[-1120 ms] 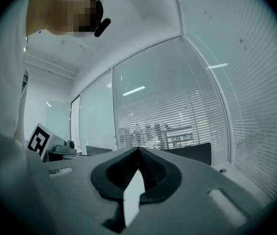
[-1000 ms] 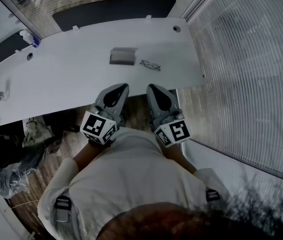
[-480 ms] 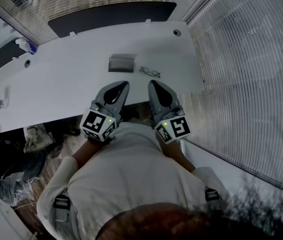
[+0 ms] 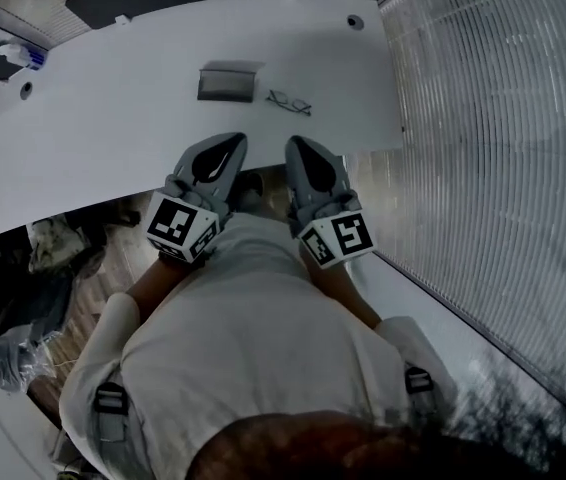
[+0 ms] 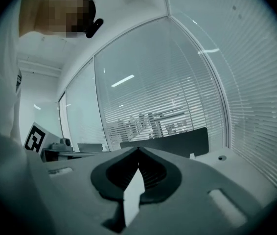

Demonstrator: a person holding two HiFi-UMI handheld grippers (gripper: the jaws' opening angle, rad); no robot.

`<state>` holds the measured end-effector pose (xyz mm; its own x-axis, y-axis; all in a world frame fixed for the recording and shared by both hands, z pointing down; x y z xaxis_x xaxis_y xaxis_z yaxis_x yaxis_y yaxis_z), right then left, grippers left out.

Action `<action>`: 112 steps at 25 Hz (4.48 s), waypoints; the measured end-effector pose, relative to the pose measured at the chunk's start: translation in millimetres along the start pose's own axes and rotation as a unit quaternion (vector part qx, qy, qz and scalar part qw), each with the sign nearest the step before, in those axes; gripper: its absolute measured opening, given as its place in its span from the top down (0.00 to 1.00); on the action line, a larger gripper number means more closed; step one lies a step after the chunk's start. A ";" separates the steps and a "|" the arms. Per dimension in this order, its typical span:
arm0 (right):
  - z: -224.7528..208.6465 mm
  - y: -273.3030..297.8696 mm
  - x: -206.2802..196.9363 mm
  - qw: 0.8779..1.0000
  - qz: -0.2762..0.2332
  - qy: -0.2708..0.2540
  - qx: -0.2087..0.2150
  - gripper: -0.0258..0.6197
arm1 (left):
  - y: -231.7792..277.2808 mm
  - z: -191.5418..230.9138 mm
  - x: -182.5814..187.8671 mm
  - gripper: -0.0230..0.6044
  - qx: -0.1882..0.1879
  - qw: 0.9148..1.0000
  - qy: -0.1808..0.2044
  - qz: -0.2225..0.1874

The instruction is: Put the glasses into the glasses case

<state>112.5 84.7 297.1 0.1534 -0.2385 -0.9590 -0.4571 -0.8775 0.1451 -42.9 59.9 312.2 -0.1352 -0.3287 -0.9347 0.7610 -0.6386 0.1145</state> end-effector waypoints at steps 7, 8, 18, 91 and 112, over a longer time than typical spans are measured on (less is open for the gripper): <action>-6.1 -5.4 -29.4 0.998 0.047 0.033 -0.007 0.96 | -1.4 1.8 -35.3 0.96 0.011 0.998 -0.041 0.040; -6.2 -6.4 -30.8 0.998 0.050 0.036 -0.009 0.96 | -2.3 1.8 -36.7 0.96 0.011 0.998 -0.044 0.042; -39.1 8.3 -35.9 0.998 0.064 0.012 -0.014 0.96 | 18.7 21.8 -41.4 0.96 0.015 0.998 -0.027 0.048; -195.6 159.7 -274.1 0.858 0.392 -0.312 0.114 0.79 | 167.2 139.2 -235.9 0.96 -0.003 0.974 -0.077 0.212; -186.7 153.0 -225.7 0.868 0.351 -0.339 0.093 0.89 | 167.1 121.8 -207.9 0.96 -0.013 0.980 -0.062 0.191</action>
<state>171.5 -73.5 581.2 -0.7414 -0.3321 -0.5832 -0.3734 -0.5180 0.7696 35.0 -63.3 566.7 0.0872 -0.6234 -0.7770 0.7865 -0.4356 0.4378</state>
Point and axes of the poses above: the fingertips, and each gripper's own axes: y forward along the fingers, z to its left, x out of its top, the point moved 7 cm from there along -y, backward along the fingers, and after that the axes turned 1 degree about -z, right-handed, at the moved point
